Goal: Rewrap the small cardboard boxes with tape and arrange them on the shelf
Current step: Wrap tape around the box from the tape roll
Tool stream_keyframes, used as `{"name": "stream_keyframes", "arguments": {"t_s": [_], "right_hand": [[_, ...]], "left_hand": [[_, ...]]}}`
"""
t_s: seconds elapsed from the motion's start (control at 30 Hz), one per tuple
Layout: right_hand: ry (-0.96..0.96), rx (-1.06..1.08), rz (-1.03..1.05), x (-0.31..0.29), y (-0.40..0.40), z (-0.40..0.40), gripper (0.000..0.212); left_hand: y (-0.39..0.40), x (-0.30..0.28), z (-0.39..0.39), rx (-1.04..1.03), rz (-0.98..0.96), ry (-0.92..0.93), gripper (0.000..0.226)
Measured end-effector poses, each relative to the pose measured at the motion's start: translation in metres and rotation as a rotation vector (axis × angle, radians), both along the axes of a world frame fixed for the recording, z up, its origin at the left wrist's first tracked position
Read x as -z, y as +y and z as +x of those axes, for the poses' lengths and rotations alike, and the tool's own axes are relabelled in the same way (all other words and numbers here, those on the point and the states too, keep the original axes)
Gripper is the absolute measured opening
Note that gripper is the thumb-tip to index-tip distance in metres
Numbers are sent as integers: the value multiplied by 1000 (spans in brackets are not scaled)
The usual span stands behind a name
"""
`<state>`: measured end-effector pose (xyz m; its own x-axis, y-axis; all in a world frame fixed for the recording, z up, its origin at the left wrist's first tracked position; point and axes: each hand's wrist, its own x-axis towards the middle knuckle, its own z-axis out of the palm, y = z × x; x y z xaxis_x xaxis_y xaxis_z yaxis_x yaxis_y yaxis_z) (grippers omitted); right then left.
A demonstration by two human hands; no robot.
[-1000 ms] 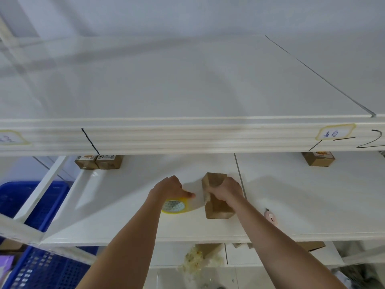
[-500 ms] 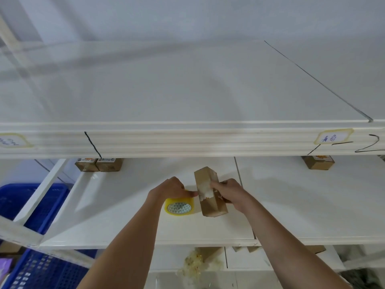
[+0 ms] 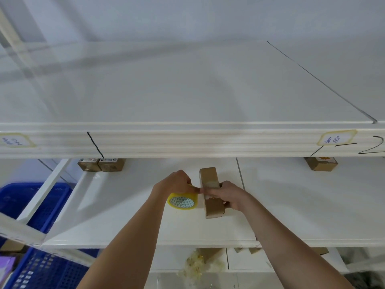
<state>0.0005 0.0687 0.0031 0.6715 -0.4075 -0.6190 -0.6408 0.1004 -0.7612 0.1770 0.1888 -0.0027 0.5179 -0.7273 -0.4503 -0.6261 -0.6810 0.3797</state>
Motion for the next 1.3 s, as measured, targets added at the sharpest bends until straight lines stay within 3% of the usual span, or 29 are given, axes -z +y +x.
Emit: {"name": "stream_keyframes", "arguments": {"t_s": [0.13,0.37,0.43,0.63,0.73,0.83,1.0,1.3], "right_hand": [[-6,-50,48,1,3,1,53],[-68,63,96,5,7,8,50],[-72,116,115,4,1,5,40],[-81,102,174,4,-18,-8,40],[-100,79,187,5,-21,-9,40],[-109,74,191,7,-19,-10,38],[-126,83,203,2,-20,-8,36],[-159,98,244,6,-15,-8,31]], "left_hand": [[1,4,-1,-16,-22,15,51],[-2,-2,-2,-37,-56,11,51],[-1,-4,0,-74,-111,96,48],[8,-7,14,-101,-193,310,31],[8,-5,15,-115,-204,337,44],[7,-4,17,-140,-150,280,58],[4,-3,9,-143,-46,62,54],[-2,-8,4,-83,64,9,60]]}}
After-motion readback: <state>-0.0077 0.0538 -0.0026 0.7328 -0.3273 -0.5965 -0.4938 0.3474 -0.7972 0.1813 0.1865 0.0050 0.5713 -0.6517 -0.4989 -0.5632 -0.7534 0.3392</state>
